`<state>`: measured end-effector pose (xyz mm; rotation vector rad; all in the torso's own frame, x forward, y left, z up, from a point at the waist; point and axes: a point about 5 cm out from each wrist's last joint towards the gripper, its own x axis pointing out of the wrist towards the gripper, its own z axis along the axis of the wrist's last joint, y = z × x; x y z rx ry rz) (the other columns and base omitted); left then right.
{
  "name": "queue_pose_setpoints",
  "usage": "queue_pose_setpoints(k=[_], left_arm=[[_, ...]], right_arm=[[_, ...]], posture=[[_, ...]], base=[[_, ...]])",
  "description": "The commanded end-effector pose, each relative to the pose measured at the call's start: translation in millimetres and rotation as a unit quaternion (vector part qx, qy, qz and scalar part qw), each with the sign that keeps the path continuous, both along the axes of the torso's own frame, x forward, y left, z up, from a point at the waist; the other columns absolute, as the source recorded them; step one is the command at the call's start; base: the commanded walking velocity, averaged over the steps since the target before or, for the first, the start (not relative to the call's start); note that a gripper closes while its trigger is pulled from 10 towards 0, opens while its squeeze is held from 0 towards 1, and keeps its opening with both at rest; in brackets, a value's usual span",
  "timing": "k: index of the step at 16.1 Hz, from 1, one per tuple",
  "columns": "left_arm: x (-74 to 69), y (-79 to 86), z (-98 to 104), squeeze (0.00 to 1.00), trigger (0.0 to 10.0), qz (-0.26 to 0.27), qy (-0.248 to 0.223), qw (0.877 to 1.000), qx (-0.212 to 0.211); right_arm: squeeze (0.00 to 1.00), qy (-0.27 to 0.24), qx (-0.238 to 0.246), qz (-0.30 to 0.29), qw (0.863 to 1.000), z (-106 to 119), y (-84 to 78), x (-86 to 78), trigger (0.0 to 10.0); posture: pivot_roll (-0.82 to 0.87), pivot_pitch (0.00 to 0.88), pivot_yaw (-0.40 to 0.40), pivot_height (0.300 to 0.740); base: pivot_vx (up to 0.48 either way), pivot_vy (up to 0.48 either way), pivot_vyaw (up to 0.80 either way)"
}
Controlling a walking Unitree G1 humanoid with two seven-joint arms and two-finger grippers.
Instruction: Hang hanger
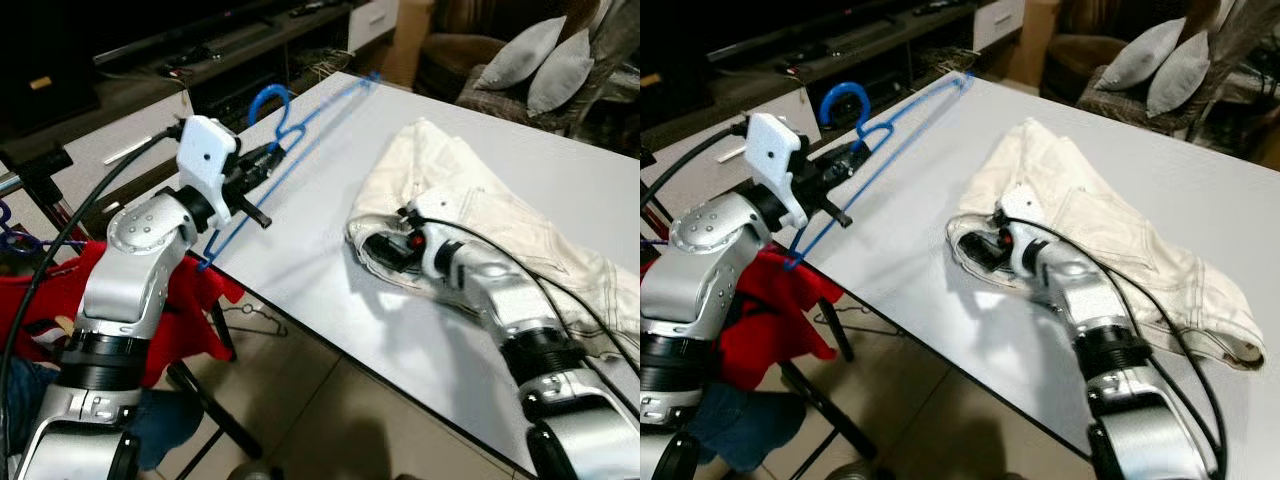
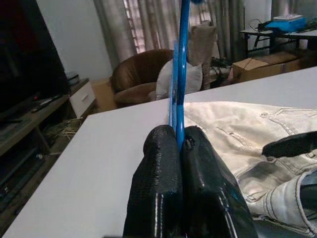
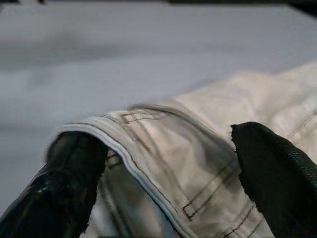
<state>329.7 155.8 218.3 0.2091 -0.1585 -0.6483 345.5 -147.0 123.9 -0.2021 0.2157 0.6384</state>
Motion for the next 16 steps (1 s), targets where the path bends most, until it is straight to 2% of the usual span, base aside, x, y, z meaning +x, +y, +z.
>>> queue_pose_setpoints(k=[1,3,7,9,10,11,12,13,14,16], left_arm=[[1.2,3.2,-6,0.0,10.0,0.013,0.023,1.0,-0.012],[-0.3,-0.9,-13,0.0,10.0,0.011,0.034,0.999,-0.013],[-5.1,-19.5,-18,0.0,10.0,-0.021,0.038,0.999,-0.013],[-7.4,-24.9,-17,0.0,10.0,-0.039,0.042,0.998,-0.022],[-9.3,-26.5,-17,0.0,10.0,-0.044,0.045,0.997,-0.034],[-13.5,-29.4,-19,0.0,10.0,-0.046,0.047,0.997,-0.046],[-22.2,-35.7,-24,0.0,10.0,-0.032,0.041,0.997,-0.054],[-26.0,-38.4,-25,0.0,10.0,-0.021,0.033,0.998,-0.058],[-29.4,-40.4,-27,0.0,10.0,-0.013,0.032,0.998,-0.055],[-34.2,-41.6,-36,0.0,10.0,0.0,0.037,0.998,-0.048]], right_arm=[[0.0,-0.028,0.006,0.018,0.999,12,-7.6,-10.3,10.0],[0.0,-0.059,0.019,0.021,0.998,33,-24.1,-40.7,10.0],[0.0,-0.143,0.006,-0.028,0.989,70,-46.2,-74.6,10.0],[0.0,-0.159,-0.003,-0.044,0.986,84,-57.7,-90.3,10.0],[0.0,-0.157,-0.007,-0.051,0.986,84,-59.0,-92.9,10.0],[0.0,-0.158,-0.009,-0.087,0.984,84,-61.2,-95.5,10.0],[0.0,-0.153,0.053,-0.208,0.965,79,-57.9,-95.8,10.0],[0.0,-0.142,0.09,-0.239,0.956,74,-50.6,-98.9,10.0],[0.0,-0.149,0.09,-0.236,0.956,71,-41.1,-105.8,10.0],[0.0,-0.106,0.09,-0.275,0.951,46,-31.0,-116.5,10.0]], posture=[[-0.04,0.0,0.025,0.74],[-0.05,0.0,0.046,0.74],[-0.06,0.0,0.064,0.74],[-0.06,0.0,0.07,0.74],[-0.06,0.0,0.072,0.74],[-0.07,0.0,0.078,0.74],[-0.06,0.0,0.063,0.74],[-0.06,0.0,0.057,0.74],[-0.05,0.0,0.048,0.74],[-0.05,0.0,0.032,0.74]], base=[[0.0,0.0,0.0],[0.0,0.0,0.0],[0.0,0.0,0.0],[0.0,0.0,0.0],[0.0,0.0,0.0],[0.0,0.0,0.0],[0.0,0.0,0.0],[0.0,0.0,0.0],[0.0,0.0,0.0],[0.0,0.161,-0.39]])
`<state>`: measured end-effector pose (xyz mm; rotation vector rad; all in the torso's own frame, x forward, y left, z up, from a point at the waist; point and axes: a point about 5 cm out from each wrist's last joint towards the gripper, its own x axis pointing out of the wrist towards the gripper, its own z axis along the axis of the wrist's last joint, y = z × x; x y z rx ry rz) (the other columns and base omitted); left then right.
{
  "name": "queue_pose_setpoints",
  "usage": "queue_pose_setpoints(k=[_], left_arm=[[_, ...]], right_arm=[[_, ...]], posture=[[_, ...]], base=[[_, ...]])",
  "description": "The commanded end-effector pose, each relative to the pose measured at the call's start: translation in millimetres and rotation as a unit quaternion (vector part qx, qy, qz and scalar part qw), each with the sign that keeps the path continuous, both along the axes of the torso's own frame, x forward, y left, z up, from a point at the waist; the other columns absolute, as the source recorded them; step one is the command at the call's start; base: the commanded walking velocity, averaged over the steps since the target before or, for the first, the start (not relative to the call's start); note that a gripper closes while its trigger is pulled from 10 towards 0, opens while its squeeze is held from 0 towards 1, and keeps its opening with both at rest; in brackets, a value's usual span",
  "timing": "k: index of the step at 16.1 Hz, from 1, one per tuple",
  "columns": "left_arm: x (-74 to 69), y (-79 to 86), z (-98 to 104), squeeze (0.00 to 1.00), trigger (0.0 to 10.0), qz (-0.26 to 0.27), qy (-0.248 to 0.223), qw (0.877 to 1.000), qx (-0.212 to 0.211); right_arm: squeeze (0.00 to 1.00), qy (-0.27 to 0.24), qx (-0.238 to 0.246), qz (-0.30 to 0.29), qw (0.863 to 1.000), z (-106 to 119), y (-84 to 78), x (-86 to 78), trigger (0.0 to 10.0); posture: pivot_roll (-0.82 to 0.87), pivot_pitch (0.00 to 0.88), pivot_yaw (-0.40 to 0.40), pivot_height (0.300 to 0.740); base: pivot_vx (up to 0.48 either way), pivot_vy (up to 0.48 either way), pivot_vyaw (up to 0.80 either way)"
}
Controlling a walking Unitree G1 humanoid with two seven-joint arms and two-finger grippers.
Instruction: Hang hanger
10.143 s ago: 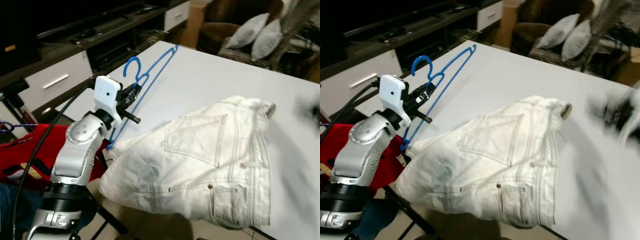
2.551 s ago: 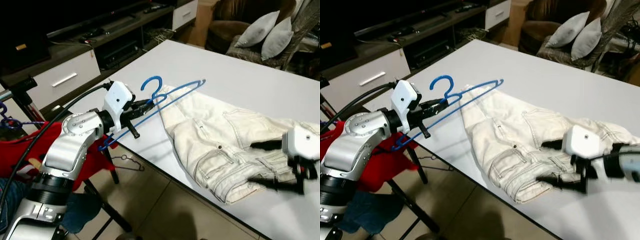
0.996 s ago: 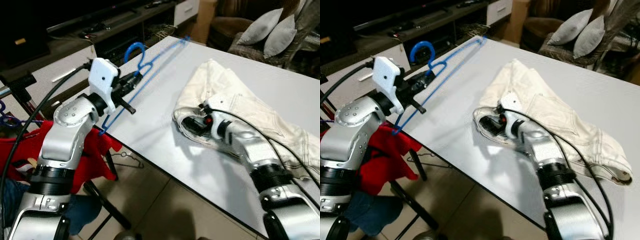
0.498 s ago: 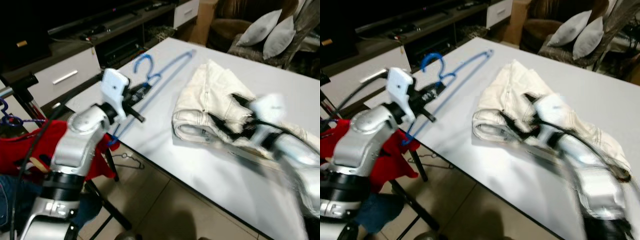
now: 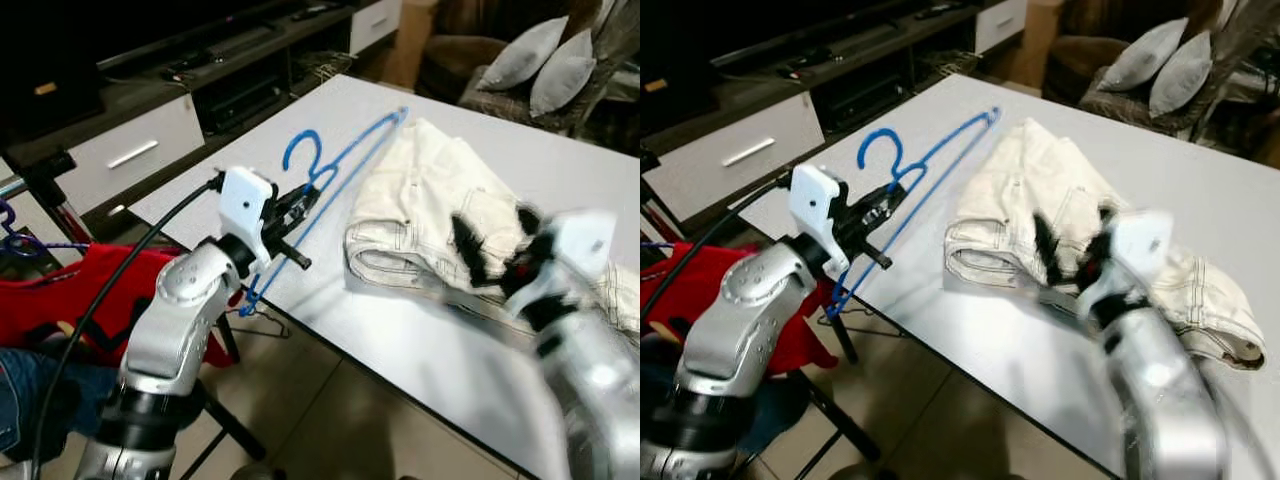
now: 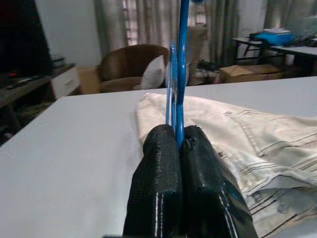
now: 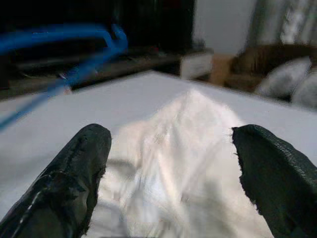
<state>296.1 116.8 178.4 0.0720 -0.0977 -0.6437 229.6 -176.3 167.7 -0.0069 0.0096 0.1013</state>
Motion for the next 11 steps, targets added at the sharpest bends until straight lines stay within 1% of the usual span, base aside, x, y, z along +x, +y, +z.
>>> queue_pose_setpoints(k=[1,2,3,4,5,6,7,9,11], left_arm=[[-1.6,-2.6,2,0.0,10.0,-0.002,-0.011,1.0,0.01],[-3.8,-1.0,-3,0.0,10.0,-0.003,-0.004,1.0,0.023],[-5.2,3.0,-5,0.0,10.0,0.005,-0.003,1.0,0.029],[-6.3,5.8,-4,0.0,10.0,0.013,-0.013,0.999,0.034],[-7.0,6.9,-4,0.0,10.0,0.019,-0.023,0.999,0.042],[-7.1,7.3,-5,0.0,10.0,0.026,-0.024,0.998,0.044],[-6.7,6.2,-6,0.0,10.0,0.028,-0.02,0.999,0.041],[-6.8,2.6,-6,0.0,10.0,0.024,-0.02,0.999,0.034],[-8.2,-1.9,-8,0.0,10.0,0.02,-0.02,0.999,0.035]], right_arm=[[0.0,0.002,-0.01,-0.018,1.0,-1,-0.7,-2.2,10.0],[0.0,0.015,-0.015,-0.026,0.999,-7,2.0,-4.9,10.0],[0.0,0.021,-0.01,-0.035,0.999,-9,3.7,-8.1,10.0],[0.0,0.025,0.002,-0.045,0.999,-9,3.5,-11.9,10.0],[0.0,0.028,0.004,-0.048,0.998,-11,2.9,-15.7,10.0],[0.0,0.031,-0.002,-0.047,0.998,-12,3.6,-18.5,10.0],[0.0,0.024,0.006,-0.038,0.999,-10,6.3,-18.9,10.0],[0.0,0.01,0.002,-0.031,0.999,-6,8.9,-16.4,10.0],[0.0,0.003,-0.018,-0.03,0.999,-5,10.3,-10.9,10.0]], posture=[[-0.05,0.0,0.032,0.74],[-0.05,0.0,0.029,0.74],[-0.05,0.0,0.029,0.74],[-0.05,0.0,0.032,0.74],[-0.05,0.0,0.033,0.74],[-0.05,0.0,0.033,0.74],[-0.05,0.0,0.039,0.74],[-0.06,0.0,0.036,0.74],[-0.06,0.0,0.032,0.74]], base=[[0.0,0.322,-0.78],[0.0,0.48,-0.79],[0.0,0.409,-0.8],[0.0,0.0,-0.8],[0.0,-0.48,-0.8],[0.0,-0.48,-0.8],[0.0,-0.48,-0.8],[0.0,-0.48,-0.8],[0.0,-0.48,-0.8]])
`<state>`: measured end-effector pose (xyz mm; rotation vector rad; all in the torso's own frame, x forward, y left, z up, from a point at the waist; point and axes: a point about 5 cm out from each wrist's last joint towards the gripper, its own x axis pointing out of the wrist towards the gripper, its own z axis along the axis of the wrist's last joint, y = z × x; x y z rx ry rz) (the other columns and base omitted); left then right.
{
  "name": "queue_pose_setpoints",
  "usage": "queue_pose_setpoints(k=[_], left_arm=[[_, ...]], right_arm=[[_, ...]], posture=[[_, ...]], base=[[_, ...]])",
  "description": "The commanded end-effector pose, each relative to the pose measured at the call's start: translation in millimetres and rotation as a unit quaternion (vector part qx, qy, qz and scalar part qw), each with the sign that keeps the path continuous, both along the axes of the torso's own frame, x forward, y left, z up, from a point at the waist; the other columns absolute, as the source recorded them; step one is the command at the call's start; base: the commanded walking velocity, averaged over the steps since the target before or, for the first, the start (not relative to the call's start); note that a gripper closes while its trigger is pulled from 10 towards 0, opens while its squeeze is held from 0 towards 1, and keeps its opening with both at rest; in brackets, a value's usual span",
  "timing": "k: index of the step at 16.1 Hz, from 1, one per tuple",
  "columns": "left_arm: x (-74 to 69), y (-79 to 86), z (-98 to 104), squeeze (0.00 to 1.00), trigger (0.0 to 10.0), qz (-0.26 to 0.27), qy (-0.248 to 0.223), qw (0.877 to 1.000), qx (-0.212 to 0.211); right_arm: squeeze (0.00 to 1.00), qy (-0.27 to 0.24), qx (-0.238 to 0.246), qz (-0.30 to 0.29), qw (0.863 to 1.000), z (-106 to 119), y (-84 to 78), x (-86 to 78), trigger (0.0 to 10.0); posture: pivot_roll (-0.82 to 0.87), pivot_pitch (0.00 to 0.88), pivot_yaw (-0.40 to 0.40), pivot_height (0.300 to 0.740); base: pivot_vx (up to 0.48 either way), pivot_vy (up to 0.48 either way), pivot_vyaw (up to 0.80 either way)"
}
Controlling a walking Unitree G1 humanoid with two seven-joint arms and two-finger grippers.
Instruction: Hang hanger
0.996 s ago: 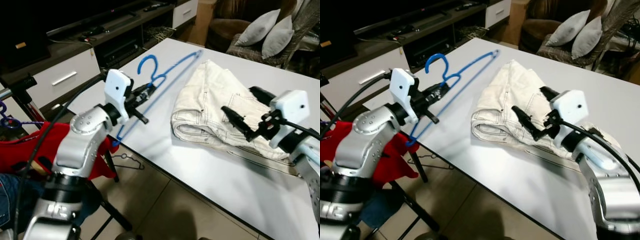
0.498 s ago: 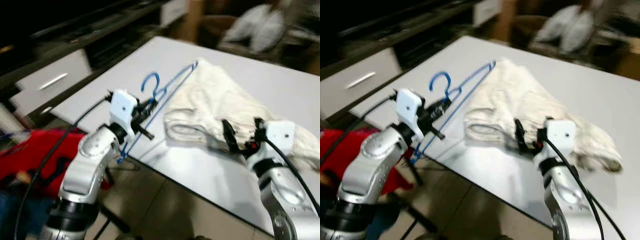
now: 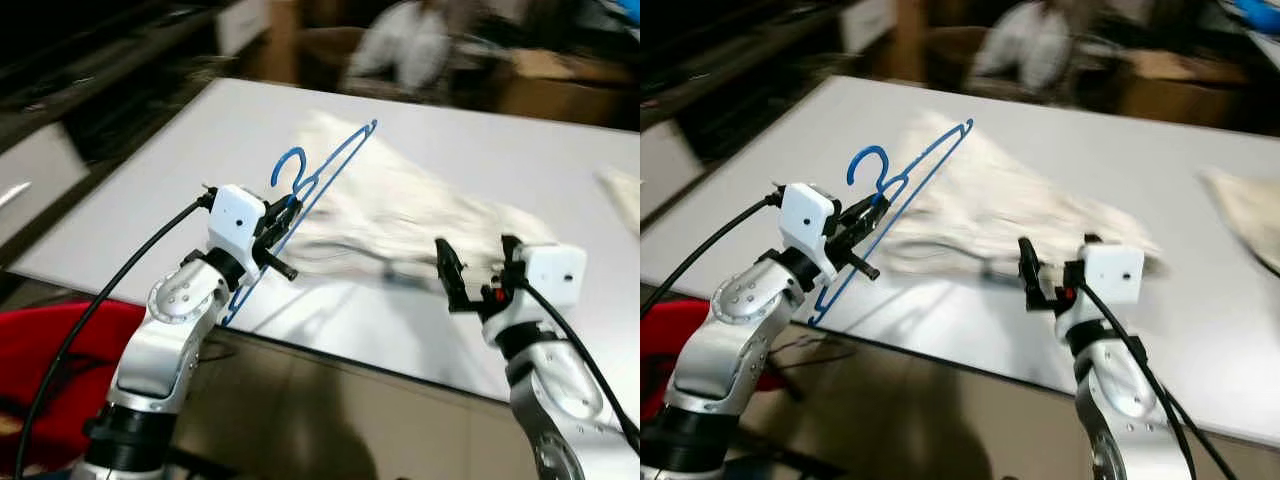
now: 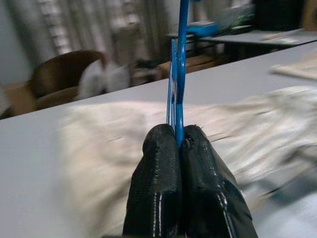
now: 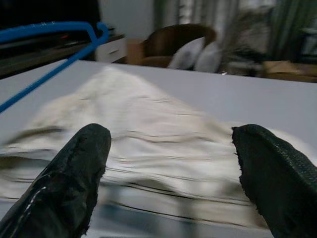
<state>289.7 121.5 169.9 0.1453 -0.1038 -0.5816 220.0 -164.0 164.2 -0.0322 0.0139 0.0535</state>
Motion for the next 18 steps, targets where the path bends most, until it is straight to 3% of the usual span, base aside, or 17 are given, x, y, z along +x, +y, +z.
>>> queue_pose_setpoints(k=[1,4,6,10,12,14,15,16,18], left_arm=[[-2.2,-7.8,1,0.0,10.0,-0.014,-0.006,1.0,0.003],[-1.0,-8.4,1,0.0,10.0,-0.016,0.006,1.0,-0.018],[-0.7,-8.6,-1,0.0,10.0,-0.022,0.017,0.999,-0.018],[10.7,-3.5,3,0.0,10.0,-0.092,0.007,0.993,0.067],[16.9,2.3,3,0.0,10.0,-0.148,0.028,0.981,0.119],[23.3,4.6,13,0.0,10.0,-0.202,0.022,0.967,0.157],[24.0,4.1,16,0.0,10.0,-0.215,0.018,0.962,0.168],[24.8,1.3,24,0.0,10.0,-0.248,0.0,0.947,0.204],[24.6,-2.9,30,0.0,10.0,-0.271,-0.026,0.932,0.24]], right_arm=[[0.0,0.003,0.005,-0.005,1.0,-2,-1.9,0.8,10.0],[0.0,0.002,0.011,0.002,1.0,-1,-1.6,3.6,10.0],[0.0,0.003,0.014,0.013,1.0,-2,-0.4,4.1,10.0],[0.0,-0.068,-0.028,0.163,0.984,40,-20.6,8.8,10.0],[0.0,-0.066,-0.101,0.263,0.957,57,-30.9,7.2,10.0],[0.0,-0.027,-0.161,0.359,0.919,65,-38.8,7.8,10.0],[0.0,-0.015,-0.173,0.38,0.909,66,-39.7,8.0,10.0],[0.0,0.015,-0.212,0.435,0.875,67,-39.8,8.2,10.0],[0.0,0.02,-0.249,0.448,0.858,72,-40.9,16.4,10.0]], posture=[[-0.06,0.0,0.032,0.74],[-0.06,0.0,0.025,0.74],[-0.06,0.0,0.025,0.74],[-0.07,0.0,0.049,0.74],[-0.08,0.0,0.063,0.74],[-0.09,0.0,0.064,0.74],[-0.09,0.0,0.064,0.74],[-0.09,0.0,0.06,0.74],[-0.09,0.0,0.048,0.74]], base=[[0.0,-0.465,-0.8],[0.0,0.0,-0.14],[0.0,0.48,0.0],[0.0,0.12,0.0],[0.0,0.0,0.0],[0.0,0.0,0.0],[0.0,0.0,0.0],[0.0,0.0,0.0],[0.0,0.0,0.0]])
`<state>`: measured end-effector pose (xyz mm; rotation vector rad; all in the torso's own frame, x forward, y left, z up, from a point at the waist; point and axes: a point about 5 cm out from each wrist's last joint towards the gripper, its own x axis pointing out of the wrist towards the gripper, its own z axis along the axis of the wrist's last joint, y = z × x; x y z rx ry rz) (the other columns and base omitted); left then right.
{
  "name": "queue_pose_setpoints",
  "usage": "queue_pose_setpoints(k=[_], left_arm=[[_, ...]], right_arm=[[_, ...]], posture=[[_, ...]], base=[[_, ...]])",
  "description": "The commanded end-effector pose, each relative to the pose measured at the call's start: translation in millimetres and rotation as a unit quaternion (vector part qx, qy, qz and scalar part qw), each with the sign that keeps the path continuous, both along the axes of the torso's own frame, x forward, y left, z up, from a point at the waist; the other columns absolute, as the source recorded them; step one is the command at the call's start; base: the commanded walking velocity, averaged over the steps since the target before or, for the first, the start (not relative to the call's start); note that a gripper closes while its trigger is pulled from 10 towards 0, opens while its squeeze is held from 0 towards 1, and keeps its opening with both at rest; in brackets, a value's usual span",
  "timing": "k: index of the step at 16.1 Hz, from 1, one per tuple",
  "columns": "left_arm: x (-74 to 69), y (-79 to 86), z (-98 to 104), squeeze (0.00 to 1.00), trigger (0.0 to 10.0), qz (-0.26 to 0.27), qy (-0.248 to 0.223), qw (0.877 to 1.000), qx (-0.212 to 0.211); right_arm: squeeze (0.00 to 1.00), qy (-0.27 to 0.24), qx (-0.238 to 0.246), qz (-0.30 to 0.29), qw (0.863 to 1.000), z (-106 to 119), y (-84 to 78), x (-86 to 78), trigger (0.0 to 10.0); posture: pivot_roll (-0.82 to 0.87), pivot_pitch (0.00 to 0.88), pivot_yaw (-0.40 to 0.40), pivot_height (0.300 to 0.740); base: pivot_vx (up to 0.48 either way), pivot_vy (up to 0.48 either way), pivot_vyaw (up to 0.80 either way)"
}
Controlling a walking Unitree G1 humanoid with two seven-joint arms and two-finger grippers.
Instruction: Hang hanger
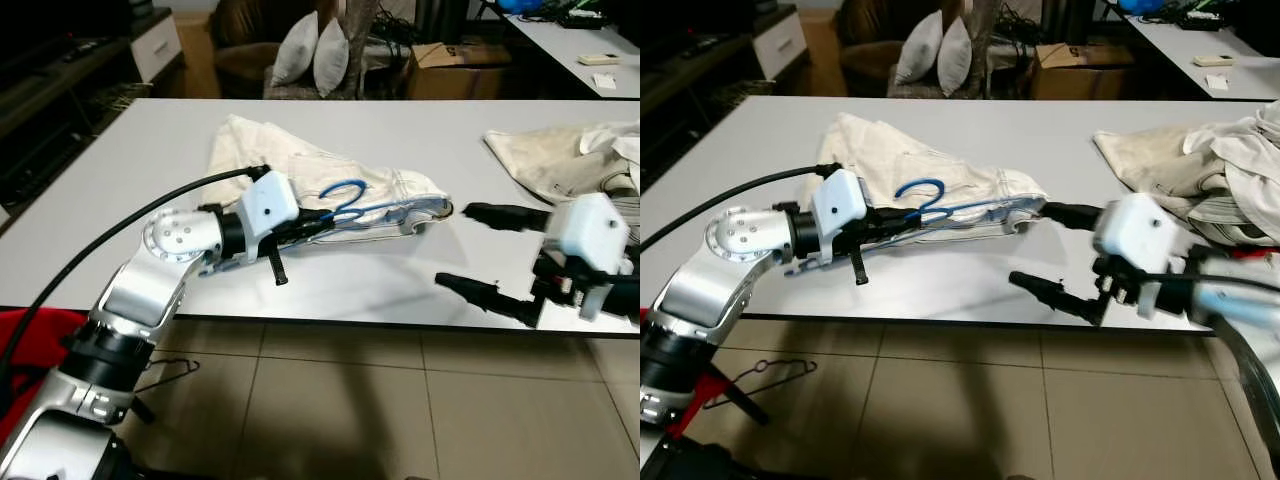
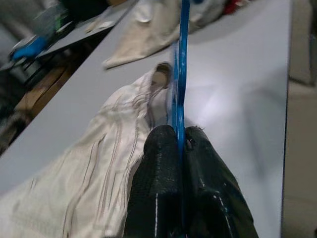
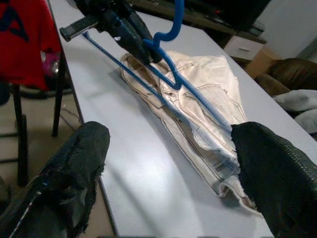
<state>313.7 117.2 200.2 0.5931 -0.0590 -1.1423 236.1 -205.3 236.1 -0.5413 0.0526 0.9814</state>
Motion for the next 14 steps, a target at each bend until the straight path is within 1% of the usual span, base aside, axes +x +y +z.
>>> queue_pose_setpoints(k=[1,2,3,4,5,6,8,9,10,11,12,14], left_arm=[[0.1,0.2,1,0.0,10.0,-0.014,-0.01,1.0,0.022],[-2.2,-5.0,7,0.0,10.0,-0.044,-0.04,0.997,0.049],[-2.7,-5.7,8,0.0,10.0,-0.049,-0.047,0.996,0.056],[-1.5,-6.8,13,0.0,10.0,-0.051,-0.057,0.995,0.063],[0.3,-7.8,19,0.0,10.0,-0.049,-0.078,0.993,0.075],[1.3,-8.4,22,0.0,10.0,-0.046,-0.089,0.992,0.079],[3.6,-12.0,31,0.0,10.0,-0.042,-0.121,0.989,0.077],[3.6,-13.3,34,0.0,10.0,-0.042,-0.133,0.987,0.08],[3.6,-13.8,35,0.0,10.0,-0.043,-0.137,0.986,0.082],[3.8,-15.4,37,0.0,10.0,-0.044,-0.147,0.984,0.087],[3.7,-15.8,38,0.0,10.0,-0.044,-0.149,0.984,0.089],[4.7,-17.7,39,0.0,10.0,-0.048,-0.157,0.982,0.094]], right_arm=[[0.0,-0.007,-0.015,0.009,1.0,3,0.3,3.1,10.0],[0.0,-0.022,-0.037,0.023,0.999,12,4.2,12.6,10.0],[0.0,-0.024,-0.042,0.026,0.999,13,5.0,13.8,10.0],[0.0,-0.025,-0.058,0.047,0.997,14,9.5,13.8,10.0],[0.0,-0.027,-0.082,0.065,0.994,12,16.5,14.2,10.0],[0.0,-0.028,-0.088,0.069,0.993,11,19.0,14.8,10.0],[0.0,-0.041,-0.104,0.081,0.99,8,31.6,19.1,10.0],[0.0,-0.052,-0.106,0.071,0.99,9,35.9,23.4,9.7],[0.0,-0.057,-0.106,0.065,0.991,9,37.2,25.6,9.7],[0.0,-0.073,-0.114,0.051,0.99,9,40.2,31.1,6.4],[0.0,-0.075,-0.115,0.049,0.989,9,40.8,32.0,6.2],[0.0,-0.079,-0.119,0.048,0.989,10,44.2,34.6,1.4]], posture=[[-0.09,0.0,0.048,0.74],[-0.09,0.0,0.038,0.74],[-0.08,0.0,0.036,0.74],[-0.08,0.0,0.031,0.74],[-0.08,0.0,0.027,0.74],[-0.08,0.0,0.028,0.74],[-0.07,0.0,0.03,0.74],[-0.07,0.0,0.031,0.74],[-0.07,0.0,0.031,0.74],[-0.07,0.0,0.034,0.74],[-0.07,0.0,0.035,0.74],[-0.07,0.0,0.041,0.74]], base=[[0.0,0.0,0.0],[0.0,0.0,0.0],[0.0,0.0,0.0],[0.0,0.0,0.0],[0.0,0.0,0.0],[0.0,0.0,0.0],[0.0,0.0,0.0],[0.0,0.0,0.0],[0.0,0.0,0.0],[0.0,0.0,0.0],[0.0,0.0,0.0],[0.0,0.0,0.0]])
